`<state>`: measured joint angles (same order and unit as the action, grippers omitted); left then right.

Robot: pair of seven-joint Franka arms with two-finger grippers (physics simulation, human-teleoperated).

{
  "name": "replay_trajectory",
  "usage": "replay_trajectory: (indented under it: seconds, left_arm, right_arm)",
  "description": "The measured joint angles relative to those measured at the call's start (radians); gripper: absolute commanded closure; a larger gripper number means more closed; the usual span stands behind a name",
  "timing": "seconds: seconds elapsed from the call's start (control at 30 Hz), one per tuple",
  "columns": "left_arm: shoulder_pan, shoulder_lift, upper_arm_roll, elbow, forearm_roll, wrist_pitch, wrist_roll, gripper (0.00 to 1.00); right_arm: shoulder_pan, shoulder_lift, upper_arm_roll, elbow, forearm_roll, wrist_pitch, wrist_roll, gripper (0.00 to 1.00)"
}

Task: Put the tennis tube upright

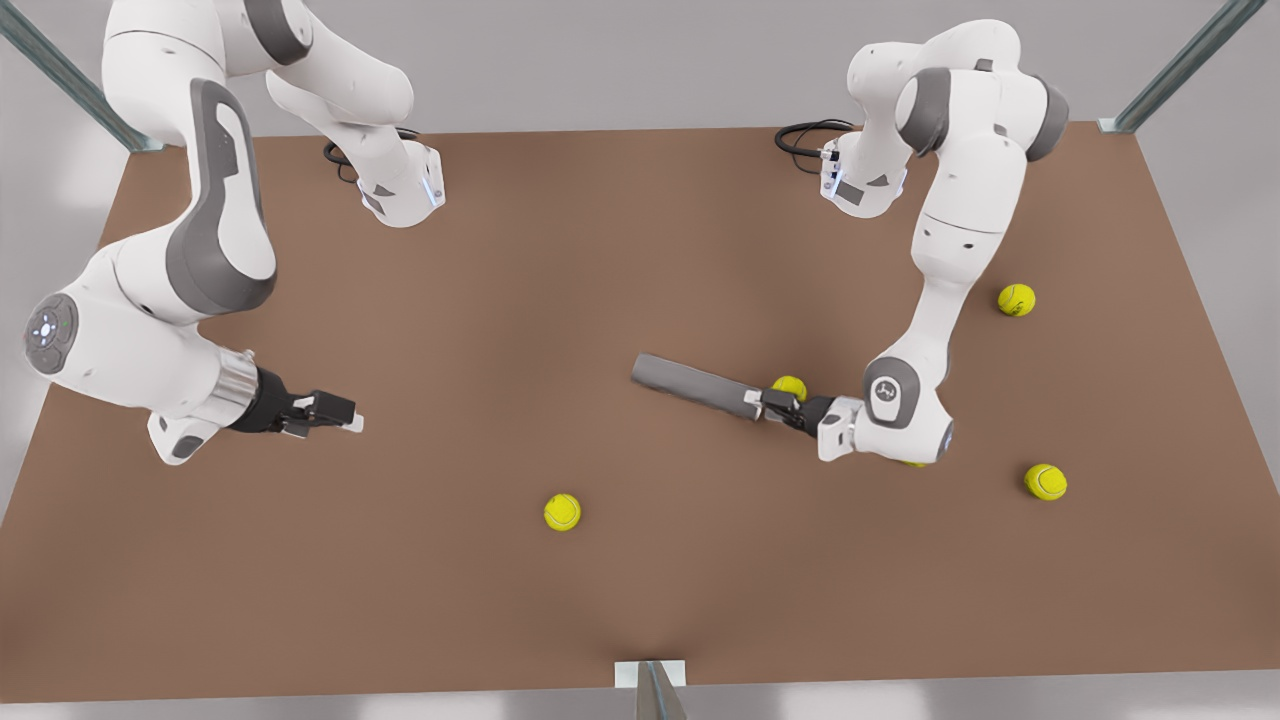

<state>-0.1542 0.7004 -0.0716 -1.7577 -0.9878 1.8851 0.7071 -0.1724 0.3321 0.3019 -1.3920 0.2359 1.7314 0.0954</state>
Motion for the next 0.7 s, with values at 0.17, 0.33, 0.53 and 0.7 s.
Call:
replay_trajectory:
  seconds: [0.17,0.33,0.53,0.7]
  left_arm:
    - [-0.012,0.002,-0.002,-0.020,-0.004,-0.007,0.000,0.00]
    - [-0.014,0.001,-0.005,-0.031,-0.005,-0.011,0.000,0.00]
    - [-0.015,0.004,-0.028,-0.032,-0.006,-0.010,0.001,0.00]
    - [-0.015,0.012,-0.028,-0.032,-0.006,-0.008,0.002,0.00]
  right_arm:
    - [0.000,-0.001,0.004,0.001,-0.085,-0.002,-0.008,0.00]
    - [0.039,-0.002,0.009,-0.004,-0.221,-0.050,-0.003,0.00]
    - [0.067,-0.012,0.008,0.031,-0.458,-0.136,-0.010,0.00]
    - [0.057,-0.011,0.008,0.037,-0.454,-0.182,-0.004,0.00]
